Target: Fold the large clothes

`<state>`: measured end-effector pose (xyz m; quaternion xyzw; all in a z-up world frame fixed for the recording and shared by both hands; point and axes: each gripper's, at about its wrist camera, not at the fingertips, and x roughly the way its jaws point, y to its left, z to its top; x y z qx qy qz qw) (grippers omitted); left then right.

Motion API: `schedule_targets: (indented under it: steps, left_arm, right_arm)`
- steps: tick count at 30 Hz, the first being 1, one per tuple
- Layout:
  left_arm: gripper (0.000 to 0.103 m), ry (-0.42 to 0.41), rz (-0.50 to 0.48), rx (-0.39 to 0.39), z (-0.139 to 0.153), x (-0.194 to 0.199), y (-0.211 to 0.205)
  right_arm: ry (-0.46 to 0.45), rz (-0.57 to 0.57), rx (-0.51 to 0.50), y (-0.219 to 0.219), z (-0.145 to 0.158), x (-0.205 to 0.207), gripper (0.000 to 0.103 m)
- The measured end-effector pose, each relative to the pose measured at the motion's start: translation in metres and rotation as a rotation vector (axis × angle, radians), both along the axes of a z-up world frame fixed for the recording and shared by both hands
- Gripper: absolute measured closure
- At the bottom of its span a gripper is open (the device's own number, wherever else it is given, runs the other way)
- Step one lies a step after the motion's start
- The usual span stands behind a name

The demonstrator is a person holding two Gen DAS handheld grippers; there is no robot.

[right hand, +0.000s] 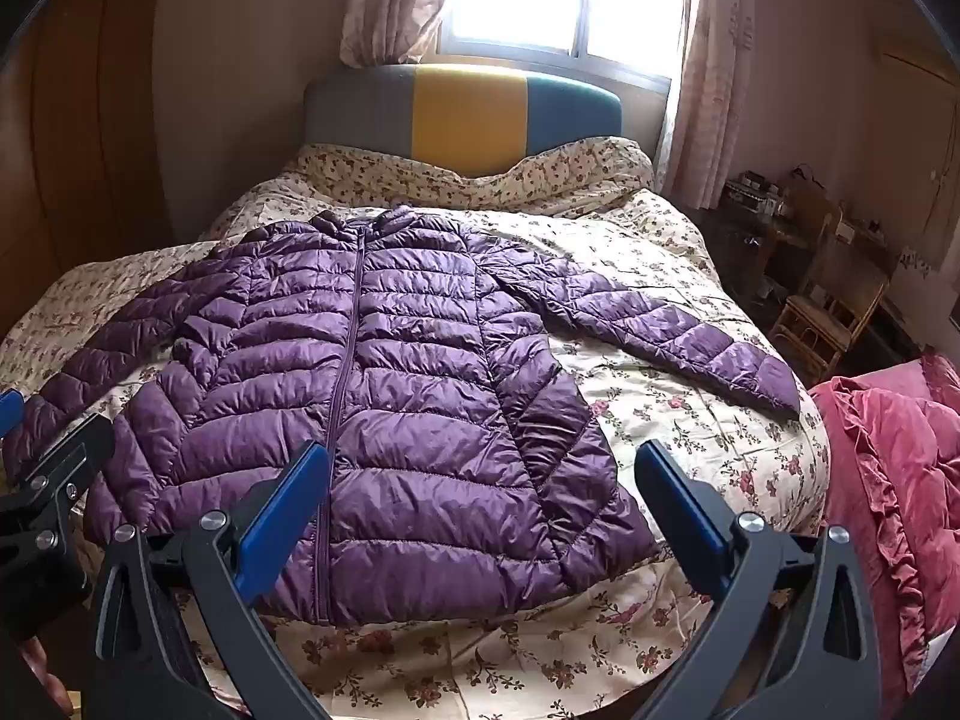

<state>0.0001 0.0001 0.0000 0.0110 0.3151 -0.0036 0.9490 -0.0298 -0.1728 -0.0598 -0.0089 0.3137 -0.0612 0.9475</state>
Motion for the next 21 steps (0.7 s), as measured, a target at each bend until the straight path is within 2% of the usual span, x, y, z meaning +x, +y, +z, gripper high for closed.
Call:
schedule_targets:
  steps: [21]
  left_arm:
    - [0.003,0.021,0.001,-0.016,-0.011,-0.001,0.0]
  right_arm:
    - [0.011,0.006,0.006,-0.001,-0.005,0.004,0.002]
